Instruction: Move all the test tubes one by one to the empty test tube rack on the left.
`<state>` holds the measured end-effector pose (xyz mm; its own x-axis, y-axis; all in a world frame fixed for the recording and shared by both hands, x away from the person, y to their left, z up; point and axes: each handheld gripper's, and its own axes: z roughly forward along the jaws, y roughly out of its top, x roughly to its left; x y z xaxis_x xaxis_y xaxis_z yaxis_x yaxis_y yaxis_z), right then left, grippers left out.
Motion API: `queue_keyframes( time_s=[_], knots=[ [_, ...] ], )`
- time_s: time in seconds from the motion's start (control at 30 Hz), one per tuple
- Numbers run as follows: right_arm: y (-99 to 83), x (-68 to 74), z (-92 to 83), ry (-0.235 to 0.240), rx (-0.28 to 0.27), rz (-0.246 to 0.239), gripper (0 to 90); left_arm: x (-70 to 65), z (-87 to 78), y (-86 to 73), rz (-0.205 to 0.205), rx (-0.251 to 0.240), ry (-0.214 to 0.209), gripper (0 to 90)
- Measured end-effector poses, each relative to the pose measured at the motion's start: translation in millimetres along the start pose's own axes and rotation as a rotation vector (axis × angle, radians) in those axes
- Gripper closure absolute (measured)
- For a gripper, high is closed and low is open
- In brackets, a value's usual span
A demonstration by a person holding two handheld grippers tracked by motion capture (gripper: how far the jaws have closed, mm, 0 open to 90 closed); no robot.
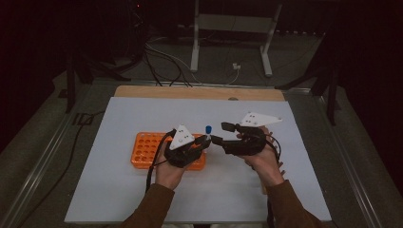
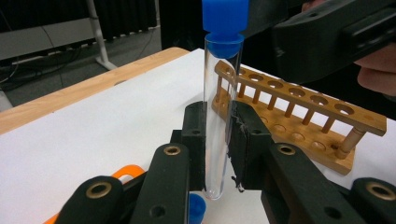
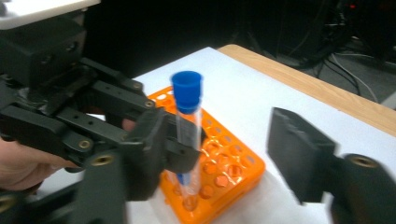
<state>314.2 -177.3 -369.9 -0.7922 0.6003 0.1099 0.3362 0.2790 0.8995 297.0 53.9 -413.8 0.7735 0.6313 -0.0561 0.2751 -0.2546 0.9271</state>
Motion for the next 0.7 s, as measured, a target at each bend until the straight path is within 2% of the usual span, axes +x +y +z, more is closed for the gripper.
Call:
queue_keyframes(
  time_s=[0.1, 0.17, 0.47, 0.7],
  knots=[
    [-1.0, -2.9, -2.4, -0.029, 0.004, -0.001, 20.7, 1.8, -3.9, 0.4, -0.009, -0.004, 0.003, 78.1],
    [-2.6, -5.7, -4.2, -0.040, 0.002, 0.001, 17.1, 3.6, -7.2, 0.6, -0.016, -0.008, 0.004, 78.1],
    [-14.1, -19.1, -13.8, -0.099, 0.013, 0.018, 5.6, 13.1, -28.9, 0.0, -0.038, -0.032, 0.024, 78.1],
    [-22.0, -28.4, -20.9, -0.125, 0.013, 0.036, 2.5, 22.7, -45.2, -2.1, -0.055, -0.045, 0.052, 78.1]
  ],
)
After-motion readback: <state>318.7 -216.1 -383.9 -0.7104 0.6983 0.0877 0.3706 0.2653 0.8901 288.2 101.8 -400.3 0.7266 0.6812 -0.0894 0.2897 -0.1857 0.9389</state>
